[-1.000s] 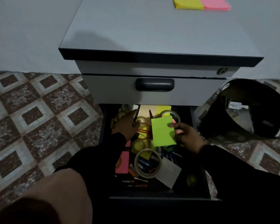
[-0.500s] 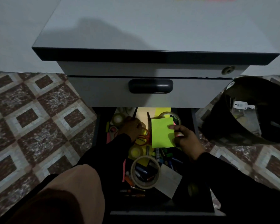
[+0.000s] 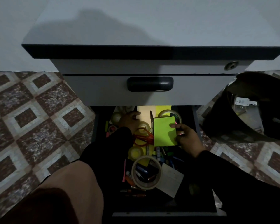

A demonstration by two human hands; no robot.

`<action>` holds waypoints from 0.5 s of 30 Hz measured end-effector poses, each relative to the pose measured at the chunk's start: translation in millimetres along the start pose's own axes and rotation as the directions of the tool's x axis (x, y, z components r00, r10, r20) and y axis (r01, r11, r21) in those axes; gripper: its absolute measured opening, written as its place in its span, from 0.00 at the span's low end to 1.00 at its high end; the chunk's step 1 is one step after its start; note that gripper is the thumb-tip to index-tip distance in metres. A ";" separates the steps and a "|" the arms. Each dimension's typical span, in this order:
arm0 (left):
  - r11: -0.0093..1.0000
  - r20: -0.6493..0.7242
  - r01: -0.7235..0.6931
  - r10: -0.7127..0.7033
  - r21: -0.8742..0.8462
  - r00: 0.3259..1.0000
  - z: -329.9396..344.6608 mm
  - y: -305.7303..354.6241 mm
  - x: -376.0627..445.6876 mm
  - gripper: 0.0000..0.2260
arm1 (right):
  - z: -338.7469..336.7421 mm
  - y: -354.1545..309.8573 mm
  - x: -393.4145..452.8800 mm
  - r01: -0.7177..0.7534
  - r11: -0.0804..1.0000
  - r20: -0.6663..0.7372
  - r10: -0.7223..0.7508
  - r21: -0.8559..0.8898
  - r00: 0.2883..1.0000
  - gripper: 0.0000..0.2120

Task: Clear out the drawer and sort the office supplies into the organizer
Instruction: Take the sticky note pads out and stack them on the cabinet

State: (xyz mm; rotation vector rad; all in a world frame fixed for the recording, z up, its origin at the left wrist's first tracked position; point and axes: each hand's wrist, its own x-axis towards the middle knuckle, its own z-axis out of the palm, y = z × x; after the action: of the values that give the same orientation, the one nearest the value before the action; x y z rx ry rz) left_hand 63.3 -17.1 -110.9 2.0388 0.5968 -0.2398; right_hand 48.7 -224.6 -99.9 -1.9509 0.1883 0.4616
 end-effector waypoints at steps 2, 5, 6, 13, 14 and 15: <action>1.000 0.010 -0.009 0.009 -0.029 1.000 -0.2 -0.8 -0.4 0.14 | -0.5 0.0 0.7 -0.007 1.000 -0.012 0.006 -0.020 1.000 0.22; 0.997 0.051 -0.035 0.038 -0.065 0.998 -5.6 0.9 -1.3 0.12 | -0.4 -1.6 1.0 -0.013 1.000 -0.013 0.013 0.007 1.000 0.23; 0.998 0.066 -0.047 0.051 -0.050 0.997 -7.7 1.5 -2.2 0.13 | -0.7 -2.6 0.8 -0.012 1.000 -0.012 0.013 0.011 1.000 0.23; 0.998 0.045 -0.070 0.070 0.006 0.997 -21.1 -7.0 -11.4 0.11 | -0.8 -12.7 -7.6 -0.018 0.998 -0.004 0.018 0.053 1.000 0.24; 0.997 0.017 -0.077 0.076 0.003 0.997 -23.1 -7.7 -13.4 0.10 | -0.5 -14.4 -9.0 -0.019 0.998 -0.004 0.019 0.061 1.000 0.24; 0.997 -0.013 -0.076 0.076 0.002 0.997 -25.4 -8.4 -15.3 0.10 | -0.4 -16.2 -10.4 -0.018 0.998 -0.004 0.018 0.066 1.000 0.24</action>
State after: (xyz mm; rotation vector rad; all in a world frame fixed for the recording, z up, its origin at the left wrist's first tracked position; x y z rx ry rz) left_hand 44.1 3.2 -98.0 2.0612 0.5261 -0.1821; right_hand 44.8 -219.0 -81.9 -1.8876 0.2209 0.4574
